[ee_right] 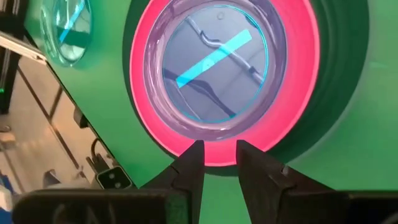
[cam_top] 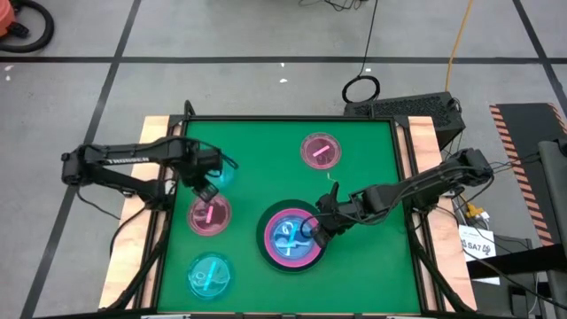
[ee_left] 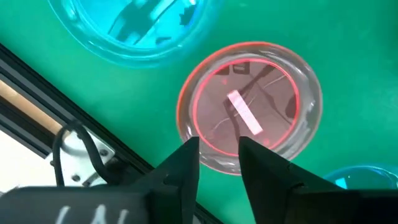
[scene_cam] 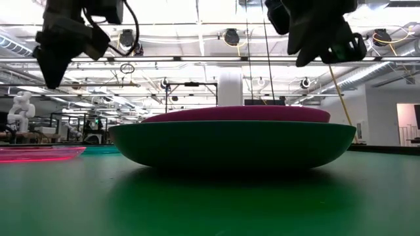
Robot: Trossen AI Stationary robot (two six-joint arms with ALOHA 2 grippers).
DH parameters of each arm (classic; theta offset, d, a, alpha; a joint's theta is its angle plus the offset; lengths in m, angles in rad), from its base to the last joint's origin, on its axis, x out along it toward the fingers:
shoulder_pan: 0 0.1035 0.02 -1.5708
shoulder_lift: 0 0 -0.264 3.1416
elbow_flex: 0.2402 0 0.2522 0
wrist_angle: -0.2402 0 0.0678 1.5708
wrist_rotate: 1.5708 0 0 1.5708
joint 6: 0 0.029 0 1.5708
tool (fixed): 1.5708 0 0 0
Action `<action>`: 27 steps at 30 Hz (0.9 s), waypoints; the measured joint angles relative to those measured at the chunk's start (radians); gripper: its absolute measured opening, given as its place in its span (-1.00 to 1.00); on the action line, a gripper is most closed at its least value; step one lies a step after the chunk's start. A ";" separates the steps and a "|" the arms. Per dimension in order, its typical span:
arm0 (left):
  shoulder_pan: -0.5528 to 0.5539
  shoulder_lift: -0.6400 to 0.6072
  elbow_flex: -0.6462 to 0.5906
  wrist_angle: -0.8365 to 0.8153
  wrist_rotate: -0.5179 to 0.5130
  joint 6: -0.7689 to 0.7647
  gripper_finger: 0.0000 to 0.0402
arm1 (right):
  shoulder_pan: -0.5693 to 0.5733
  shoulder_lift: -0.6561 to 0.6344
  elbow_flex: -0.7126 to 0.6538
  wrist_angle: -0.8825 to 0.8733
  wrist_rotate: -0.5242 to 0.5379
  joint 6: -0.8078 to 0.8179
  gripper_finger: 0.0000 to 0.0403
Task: Stack plastic plates
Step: Stack the left pink transparent plate on top of the blue transparent plate
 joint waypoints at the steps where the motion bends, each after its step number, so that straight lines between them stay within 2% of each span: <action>1: 0.025 0.000 -0.015 0.003 0.010 0.024 -0.34 | 0.000 0.000 0.011 -0.016 0.000 -0.008 -0.56; 6: 0.092 0.000 -0.133 0.022 0.045 0.084 -0.01 | 0.000 0.000 0.054 -0.080 -0.001 -0.044 -0.56; 9: 0.092 0.000 -0.182 0.069 0.046 0.089 0.11 | 0.000 0.000 0.078 -0.110 -0.001 -0.062 -0.56; 15: 0.092 0.000 -0.264 0.185 0.048 0.096 0.13 | 0.000 -0.001 0.088 -0.127 -0.001 -0.100 -0.56; 27: 0.092 0.000 -0.374 0.278 0.072 0.096 0.13 | -0.028 -0.026 0.089 -0.142 0.001 -0.138 -0.56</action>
